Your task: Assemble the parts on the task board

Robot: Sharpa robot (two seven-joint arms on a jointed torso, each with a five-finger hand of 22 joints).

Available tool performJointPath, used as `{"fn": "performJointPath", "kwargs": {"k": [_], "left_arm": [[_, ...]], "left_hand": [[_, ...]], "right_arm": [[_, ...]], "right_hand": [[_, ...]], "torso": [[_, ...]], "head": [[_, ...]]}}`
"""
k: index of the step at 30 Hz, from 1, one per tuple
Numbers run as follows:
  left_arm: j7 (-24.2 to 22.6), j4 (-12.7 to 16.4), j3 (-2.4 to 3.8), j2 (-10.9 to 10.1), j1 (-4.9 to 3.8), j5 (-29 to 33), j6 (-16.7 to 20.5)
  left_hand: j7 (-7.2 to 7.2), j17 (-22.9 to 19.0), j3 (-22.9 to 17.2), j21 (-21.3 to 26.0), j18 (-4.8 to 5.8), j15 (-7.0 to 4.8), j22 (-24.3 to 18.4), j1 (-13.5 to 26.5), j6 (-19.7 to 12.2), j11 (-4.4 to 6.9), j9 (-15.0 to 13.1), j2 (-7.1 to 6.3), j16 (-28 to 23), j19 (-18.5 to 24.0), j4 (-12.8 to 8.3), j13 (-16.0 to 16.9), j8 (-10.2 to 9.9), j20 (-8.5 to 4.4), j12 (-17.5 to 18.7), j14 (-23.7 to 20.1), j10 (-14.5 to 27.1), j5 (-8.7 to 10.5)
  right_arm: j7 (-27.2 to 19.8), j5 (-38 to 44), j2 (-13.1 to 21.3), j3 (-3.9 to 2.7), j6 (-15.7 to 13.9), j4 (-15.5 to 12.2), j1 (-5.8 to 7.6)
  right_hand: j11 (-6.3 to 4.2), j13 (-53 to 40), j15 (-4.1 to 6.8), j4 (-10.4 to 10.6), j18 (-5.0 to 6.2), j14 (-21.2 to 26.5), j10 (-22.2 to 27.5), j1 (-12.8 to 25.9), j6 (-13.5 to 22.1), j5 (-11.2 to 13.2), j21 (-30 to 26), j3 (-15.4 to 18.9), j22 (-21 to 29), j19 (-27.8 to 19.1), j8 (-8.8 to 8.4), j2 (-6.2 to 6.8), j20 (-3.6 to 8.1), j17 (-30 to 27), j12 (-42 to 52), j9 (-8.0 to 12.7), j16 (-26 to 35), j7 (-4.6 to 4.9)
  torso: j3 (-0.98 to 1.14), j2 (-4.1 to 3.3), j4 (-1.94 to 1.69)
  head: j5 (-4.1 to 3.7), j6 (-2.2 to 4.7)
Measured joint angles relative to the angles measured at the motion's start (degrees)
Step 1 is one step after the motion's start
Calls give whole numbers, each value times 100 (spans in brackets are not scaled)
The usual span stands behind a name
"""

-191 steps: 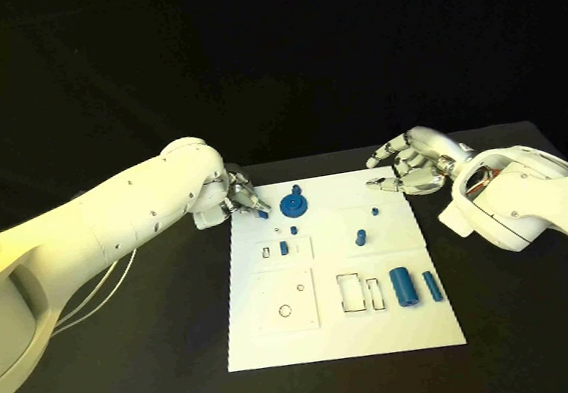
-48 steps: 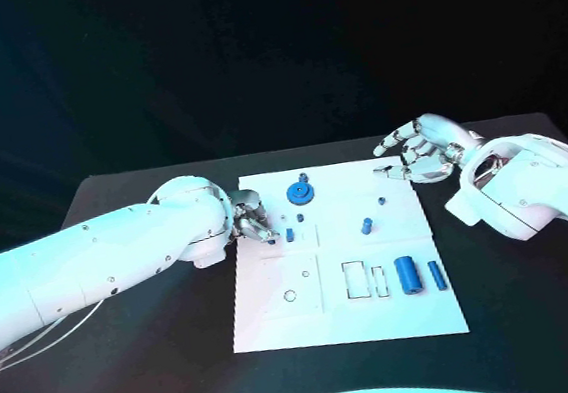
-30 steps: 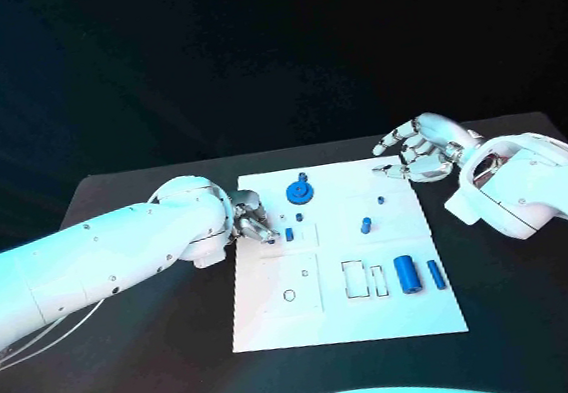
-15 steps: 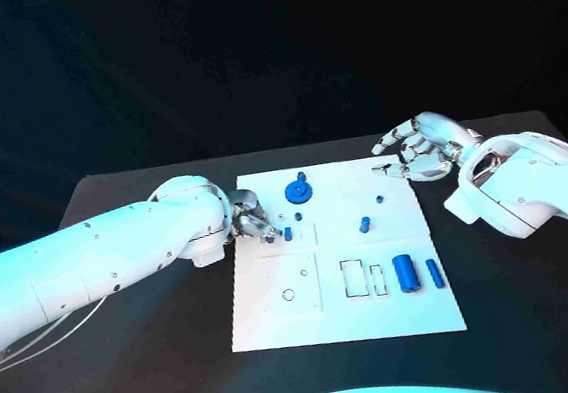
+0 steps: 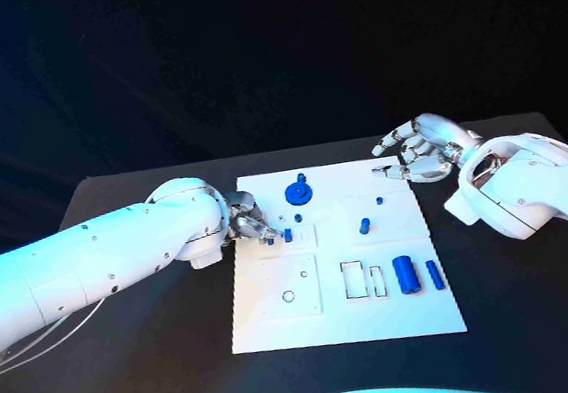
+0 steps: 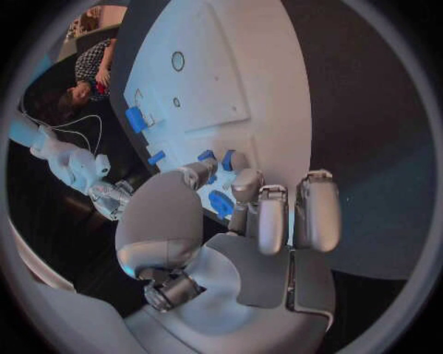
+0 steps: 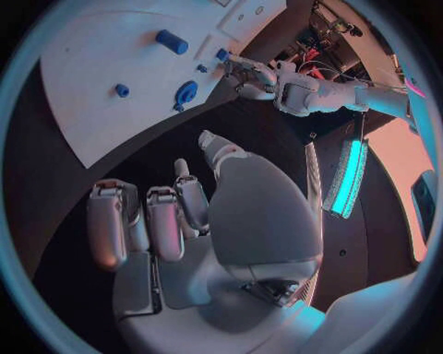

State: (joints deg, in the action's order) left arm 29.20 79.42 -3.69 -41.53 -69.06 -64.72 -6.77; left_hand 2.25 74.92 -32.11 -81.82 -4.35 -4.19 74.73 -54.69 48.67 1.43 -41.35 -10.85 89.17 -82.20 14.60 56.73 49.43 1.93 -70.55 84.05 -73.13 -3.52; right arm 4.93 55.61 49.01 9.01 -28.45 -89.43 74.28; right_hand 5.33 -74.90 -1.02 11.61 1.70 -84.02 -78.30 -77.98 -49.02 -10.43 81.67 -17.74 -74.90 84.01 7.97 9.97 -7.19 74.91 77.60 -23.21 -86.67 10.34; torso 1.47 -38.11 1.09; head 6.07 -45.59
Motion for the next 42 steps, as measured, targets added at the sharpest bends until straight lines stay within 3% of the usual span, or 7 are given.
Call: {"fn": "performJointPath", "kwargs": {"k": [15, 18, 21, 24, 28, 33, 42], "left_arm": [[-14, 167, 110, -179, 14, 178, 215], [-116, 205, 175, -238, 13, 381, 312], [-302, 210, 216, -273, 10, 662, 467], [-629, 203, 240, -295, 9, 999, 742], [-1283, 176, 250, -305, 9, 1335, 1152], [-2054, 165, 190, -224, 5, 1245, 1451], [-2964, -98, -4, 153, 99, 16, 1811]], "left_hand": [[0, -1, 658, 0, 0, -20, -16, 192, -1, 0, 17, 11, 0, -21, 216, -30, -11, -21, 25, -21, 0, 0], [61, -1, 856, 158, 0, -20, -286, 241, -142, -26, 42, 61, -75, 119, 216, -454, -74, -11, 328, -21, 332, 0], [245, -1, 1176, 612, -52, 112, -985, 221, -585, -205, 116, 81, -359, 541, 219, -1351, -239, 108, 953, -1, 1161, 0], [544, -248, 1471, 1546, -336, 399, -2281, -37, -1195, -498, 297, 225, -999, 1398, 214, -1814, -451, 315, 1281, -276, 2001, 0], [733, -1157, 1239, 2524, -526, 627, -3453, -1433, -1729, -761, 544, 348, -1705, 2156, -56, -2184, -549, 546, 1576, -1047, 2734, -68], [695, -2127, 364, 3017, -585, 736, -3871, -2498, -1867, -882, 928, 65, -2323, 2416, -365, -2932, -696, 656, 2309, -1846, 3160, -68], [726, -2458, -199, 3039, -586, 697, -3854, -2670, -1771, -837, 1528, -302, -2338, 2437, -606, -3507, -941, 634, 2645, -1987, 3114, -67]], "right_arm": [[-3, -2, 2, 0, -3, 6, 0], [-4, -3, -1, 0, -4, 10, 0], [-6, -3, -3, 0, -5, 15, 0], [-7, -3, -5, 0, -5, 20, 0], [-10, -4, -3, 0, -6, 21, 0], [-13, -6, 8, 0, -8, 21, -1], [-44, -16, 9, 1, -25, 24, -1]], "right_hand": [[0, 0, 0, 0, 0, 0, 0, 0, 0, 0, 0, 0, -4, 0, 0, 0, 0, -1, 0, 0, 0, 0], [0, 0, 0, 0, 0, 0, 0, 0, 0, 0, -20, 0, -4, 0, 0, 0, 0, -1, 0, 5, 0, 0], [0, 0, 0, 0, 0, 0, 0, 0, 0, 0, -20, 0, -4, 0, 0, 0, 0, -1, 0, 5, 0, 0], [0, -2, 0, 0, 0, 0, 0, 0, 0, 0, -19, 0, -4, 0, 0, 0, 0, -1, 0, 5, 22, 0], [0, -4, 0, 2, 0, 0, 0, 0, 0, 0, -47, -2, -4, 0, 0, 0, 0, -1, -16, 5, 22, 0], [-20, -4, 0, 16, 0, 0, 20, 0, 0, 0, -103, -16, -3, 0, 0, 0, 0, 4, -45, 5, 56, 0], [-11, -4, 0, 16, 0, 0, 73, 0, 0, 0, -219, -16, -3, -22, 0, 0, 22, 3, -95, 5, 110, 0]], "torso": [[-4, -2, 2], [-4, 3, 1], [-4, 5, 0], [0, 5, -2], [1, 5, -3], [0, -1, -7], [-9, -7, -1]], "head": [[-23, 34], [-24, 48], [-24, 67], [-31, 85], [-51, 112], [-73, 134], [-77, 152]]}}
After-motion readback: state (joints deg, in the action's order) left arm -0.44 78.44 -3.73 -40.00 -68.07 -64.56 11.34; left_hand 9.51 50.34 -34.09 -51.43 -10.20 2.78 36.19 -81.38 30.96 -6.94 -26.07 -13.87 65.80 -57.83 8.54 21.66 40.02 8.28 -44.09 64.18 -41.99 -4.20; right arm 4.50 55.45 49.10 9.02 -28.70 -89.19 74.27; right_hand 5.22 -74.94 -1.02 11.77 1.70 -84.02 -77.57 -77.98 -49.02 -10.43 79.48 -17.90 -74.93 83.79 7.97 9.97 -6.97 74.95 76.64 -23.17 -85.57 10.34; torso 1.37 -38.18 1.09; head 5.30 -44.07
